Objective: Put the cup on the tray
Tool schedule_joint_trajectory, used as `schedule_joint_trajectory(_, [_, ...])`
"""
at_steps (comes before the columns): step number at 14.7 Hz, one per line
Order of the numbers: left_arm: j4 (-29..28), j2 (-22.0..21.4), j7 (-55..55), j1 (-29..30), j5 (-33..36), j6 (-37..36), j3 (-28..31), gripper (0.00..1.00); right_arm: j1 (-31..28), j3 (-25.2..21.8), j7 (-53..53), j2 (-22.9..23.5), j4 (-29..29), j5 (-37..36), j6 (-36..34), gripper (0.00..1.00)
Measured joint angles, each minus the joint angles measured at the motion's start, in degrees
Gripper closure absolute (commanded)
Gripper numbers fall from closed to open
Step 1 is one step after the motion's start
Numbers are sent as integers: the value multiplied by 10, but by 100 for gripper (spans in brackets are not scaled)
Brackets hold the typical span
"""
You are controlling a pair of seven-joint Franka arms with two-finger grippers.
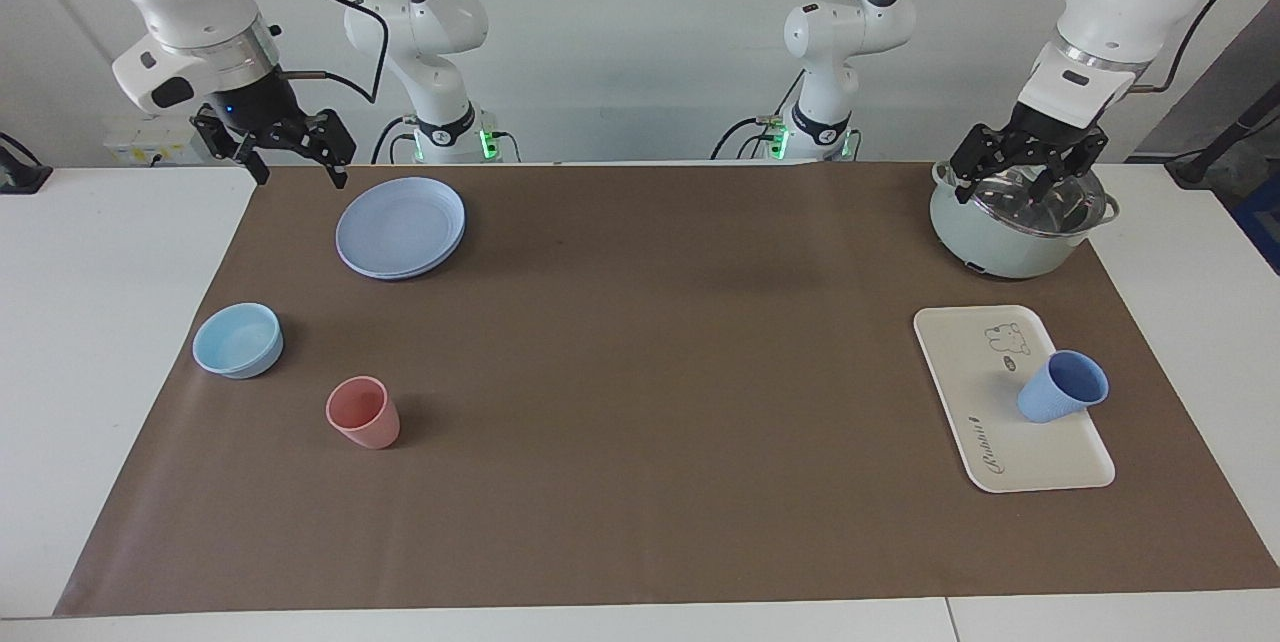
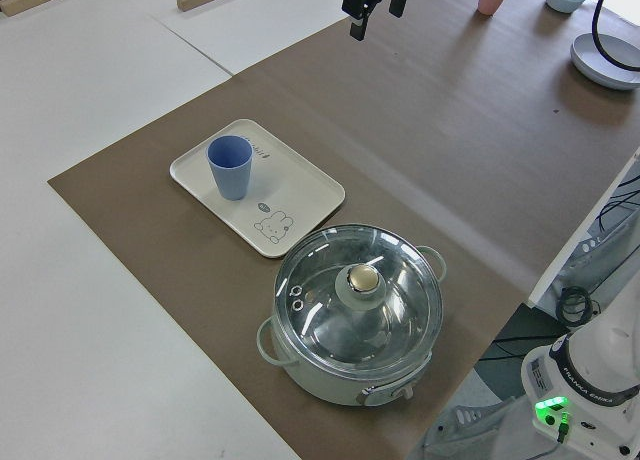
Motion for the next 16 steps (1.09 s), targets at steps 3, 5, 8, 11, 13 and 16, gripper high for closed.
schedule_joint_trajectory(3, [0, 0, 0, 0, 0, 0, 0, 0, 0, 0, -7, 0, -1, 0, 0, 0])
schedule_joint_trajectory(5, [0, 0, 0, 0, 0, 0, 0, 0, 0, 0, -7, 0, -2, 0, 0, 0])
schedule_joint_trajectory(8, [0, 0, 0, 0, 0, -1, 0, 0, 1, 1, -7, 0, -2, 0, 0, 0])
schedule_joint_trajectory(11, [0, 0, 0, 0, 0, -1, 0, 0, 1, 1, -7, 0, -4, 0, 0, 0])
schedule_joint_trajectory(13, [0, 0, 0, 0, 0, -1, 0, 0, 1, 1, -7, 0, -5, 0, 0, 0])
schedule_joint_trajectory(16, [0, 0, 0, 0, 0, -1, 0, 0, 1, 1, -7, 0, -5, 0, 0, 0])
